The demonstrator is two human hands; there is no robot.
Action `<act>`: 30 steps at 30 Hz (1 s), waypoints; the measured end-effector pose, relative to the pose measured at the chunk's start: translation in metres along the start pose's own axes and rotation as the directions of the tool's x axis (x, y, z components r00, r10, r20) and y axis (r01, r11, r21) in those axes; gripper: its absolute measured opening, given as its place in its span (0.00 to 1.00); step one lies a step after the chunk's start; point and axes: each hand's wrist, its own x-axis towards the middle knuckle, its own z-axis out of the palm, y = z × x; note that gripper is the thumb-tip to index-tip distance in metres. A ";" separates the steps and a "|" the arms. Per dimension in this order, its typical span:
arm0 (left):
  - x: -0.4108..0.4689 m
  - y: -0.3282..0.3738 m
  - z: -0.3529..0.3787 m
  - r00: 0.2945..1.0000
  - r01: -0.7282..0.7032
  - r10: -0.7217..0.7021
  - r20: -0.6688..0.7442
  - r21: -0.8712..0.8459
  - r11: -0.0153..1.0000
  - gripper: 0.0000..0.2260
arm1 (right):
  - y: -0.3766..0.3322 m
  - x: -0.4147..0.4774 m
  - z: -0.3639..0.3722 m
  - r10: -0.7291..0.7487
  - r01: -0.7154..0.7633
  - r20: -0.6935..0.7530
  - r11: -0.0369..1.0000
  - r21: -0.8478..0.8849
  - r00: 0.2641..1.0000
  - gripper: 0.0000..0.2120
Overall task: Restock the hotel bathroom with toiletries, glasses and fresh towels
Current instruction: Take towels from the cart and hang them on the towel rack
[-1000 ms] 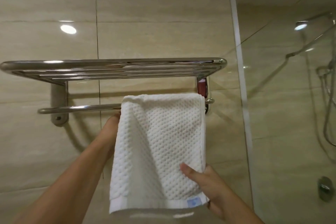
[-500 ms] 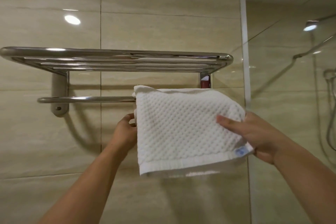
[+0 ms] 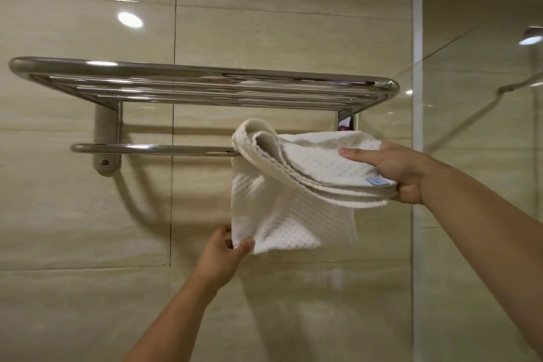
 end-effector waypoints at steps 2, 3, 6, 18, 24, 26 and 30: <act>0.000 0.003 -0.012 1.000 0.001 0.000 -0.007 0.024 1.000 0.19 | 0.016 0.007 -0.005 0.009 -0.010 0.031 0.999 0.036 0.999 0.50; -0.001 0.007 -0.017 1.000 -0.011 0.011 -0.016 0.027 1.000 0.20 | 0.024 0.006 -0.004 0.014 -0.017 0.049 0.998 0.054 0.999 0.45; -0.005 0.023 -0.036 0.997 -0.056 0.056 -0.045 -0.007 0.998 0.20 | 0.051 -0.002 0.003 0.014 -0.022 0.082 0.994 0.104 0.997 0.24; -0.036 0.046 -0.053 0.990 -0.099 0.101 0.103 -0.021 0.995 0.20 | 0.125 -0.022 0.023 0.118 -0.121 0.039 0.988 0.100 0.992 0.24; -0.051 0.026 -0.019 0.997 -0.054 0.058 0.059 -0.058 0.997 0.11 | 0.131 -0.020 0.031 -0.033 0.048 -0.112 0.991 0.127 0.993 0.17; -0.054 0.024 -0.017 0.998 -0.050 0.051 0.033 -0.025 0.998 0.10 | 0.130 -0.015 0.030 -0.090 0.109 -0.188 0.990 0.092 0.978 0.17; -0.059 0.032 -0.025 0.998 -0.058 0.059 0.026 -0.024 0.998 0.14 | 0.133 -0.011 0.029 -0.136 0.155 -0.215 0.985 0.075 0.967 0.14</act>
